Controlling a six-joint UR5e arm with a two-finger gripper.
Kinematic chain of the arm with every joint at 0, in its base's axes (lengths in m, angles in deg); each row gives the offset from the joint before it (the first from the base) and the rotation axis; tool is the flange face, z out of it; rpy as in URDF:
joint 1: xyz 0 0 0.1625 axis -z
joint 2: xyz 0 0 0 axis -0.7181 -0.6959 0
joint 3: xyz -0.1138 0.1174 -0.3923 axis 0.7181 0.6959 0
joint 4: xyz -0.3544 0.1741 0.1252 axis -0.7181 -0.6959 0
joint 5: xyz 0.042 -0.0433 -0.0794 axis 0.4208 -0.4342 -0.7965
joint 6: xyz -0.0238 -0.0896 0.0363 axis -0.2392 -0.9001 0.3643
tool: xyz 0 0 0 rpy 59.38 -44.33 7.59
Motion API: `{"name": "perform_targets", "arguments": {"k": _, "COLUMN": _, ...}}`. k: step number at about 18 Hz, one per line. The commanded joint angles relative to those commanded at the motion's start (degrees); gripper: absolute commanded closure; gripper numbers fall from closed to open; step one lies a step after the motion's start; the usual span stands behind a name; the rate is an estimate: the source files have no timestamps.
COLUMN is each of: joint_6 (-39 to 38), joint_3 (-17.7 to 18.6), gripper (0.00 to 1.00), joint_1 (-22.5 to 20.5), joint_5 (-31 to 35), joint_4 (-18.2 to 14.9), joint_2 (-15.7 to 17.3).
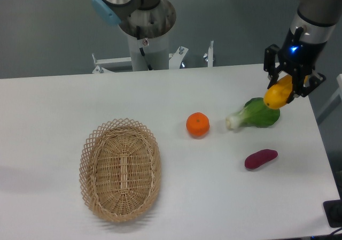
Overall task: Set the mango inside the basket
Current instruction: 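Lift the yellow mango held in the gripper off the bok choy, then carry the mango past the tangerine toward the wicker basket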
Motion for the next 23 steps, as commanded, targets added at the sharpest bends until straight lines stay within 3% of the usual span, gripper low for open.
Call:
{"name": "perform_targets", "arguments": {"k": 4, "joint_6": -0.09, "joint_3": 0.35, "gripper": 0.59, "joint_1": 0.44, "joint_5": 0.0, "joint_4": 0.0, "joint_2": 0.0}}
{"name": "perform_targets", "arguments": {"k": 10, "joint_6": -2.01, "joint_3": 4.12, "gripper": 0.59, "joint_1": 2.37, "joint_5": -0.17, "joint_4": -0.18, "joint_2": 3.51}}
{"name": "perform_targets", "arguments": {"k": 16, "joint_6": -18.78, "joint_3": 6.32, "gripper": 0.59, "joint_1": 10.8, "joint_5": 0.0, "joint_4": 0.79, "joint_2": 4.57}}
{"name": "perform_targets", "arguments": {"k": 21, "joint_6": -35.03, "joint_3": 9.31, "gripper": 0.59, "joint_1": 20.37, "joint_5": 0.09, "joint_4": 8.94, "joint_2": 4.04}}
{"name": "perform_targets", "arguments": {"k": 23, "joint_6": -42.5, "joint_3": 11.59, "gripper": 0.59, "joint_1": 24.06, "joint_5": 0.09, "joint_4": 15.0, "joint_2": 3.08}}
